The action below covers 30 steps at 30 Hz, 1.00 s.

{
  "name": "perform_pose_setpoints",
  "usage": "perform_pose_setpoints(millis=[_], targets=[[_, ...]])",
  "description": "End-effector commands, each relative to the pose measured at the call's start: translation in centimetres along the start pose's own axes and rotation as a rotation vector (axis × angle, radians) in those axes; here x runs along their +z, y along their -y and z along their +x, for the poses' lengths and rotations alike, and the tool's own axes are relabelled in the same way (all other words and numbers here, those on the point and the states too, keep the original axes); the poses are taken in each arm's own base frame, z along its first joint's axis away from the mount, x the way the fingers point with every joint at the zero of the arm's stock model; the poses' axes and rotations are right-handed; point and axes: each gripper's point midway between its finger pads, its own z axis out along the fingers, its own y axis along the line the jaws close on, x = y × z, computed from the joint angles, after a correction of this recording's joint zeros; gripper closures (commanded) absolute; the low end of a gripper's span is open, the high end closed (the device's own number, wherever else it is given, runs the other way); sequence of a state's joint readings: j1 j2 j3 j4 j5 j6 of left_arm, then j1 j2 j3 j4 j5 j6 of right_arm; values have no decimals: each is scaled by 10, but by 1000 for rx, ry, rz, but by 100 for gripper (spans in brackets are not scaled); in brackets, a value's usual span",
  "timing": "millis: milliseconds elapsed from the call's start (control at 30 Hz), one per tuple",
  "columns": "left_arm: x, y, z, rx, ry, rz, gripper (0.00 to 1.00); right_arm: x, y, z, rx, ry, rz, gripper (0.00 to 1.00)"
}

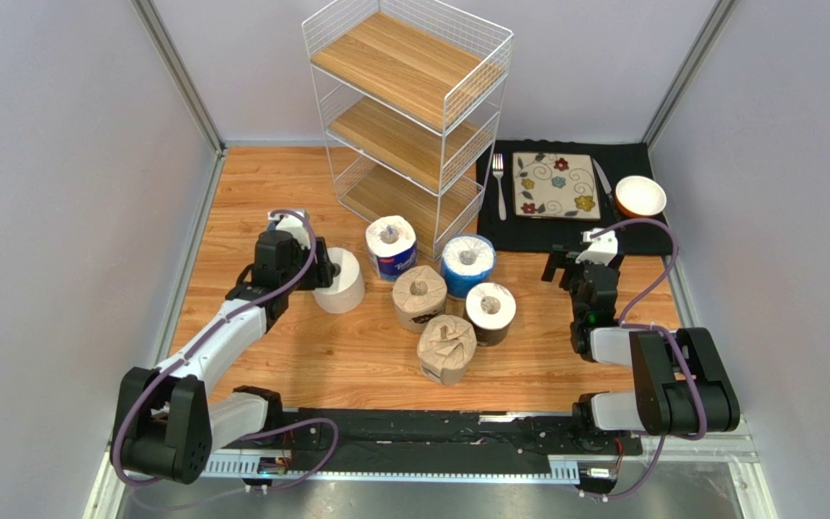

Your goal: Place and organize the paper towels onto the shelf

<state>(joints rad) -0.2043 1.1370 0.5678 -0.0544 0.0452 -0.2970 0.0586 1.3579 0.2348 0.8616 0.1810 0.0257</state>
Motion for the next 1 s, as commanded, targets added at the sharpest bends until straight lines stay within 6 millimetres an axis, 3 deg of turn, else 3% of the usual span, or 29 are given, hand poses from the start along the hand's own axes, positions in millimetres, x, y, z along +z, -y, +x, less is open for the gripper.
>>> perform_pose_setpoints(millis=[0,233,367,733,967], targets=[[1,3,17,36,-82,15,40,5,-2,-22,6,64,0,1],[3,13,22,25,-111,70,65,5,-3,-23,6,65,-5,1],[1,17,12,12,-88,82,68,5,-3,-22,5,64,-3,1],[-30,23,-75,-13,164,34,71,5,-2,-22,6,63,0,1],[-35,21,-114,-39,294,-2,74,5,-2,-22,6,64,-2,1]])
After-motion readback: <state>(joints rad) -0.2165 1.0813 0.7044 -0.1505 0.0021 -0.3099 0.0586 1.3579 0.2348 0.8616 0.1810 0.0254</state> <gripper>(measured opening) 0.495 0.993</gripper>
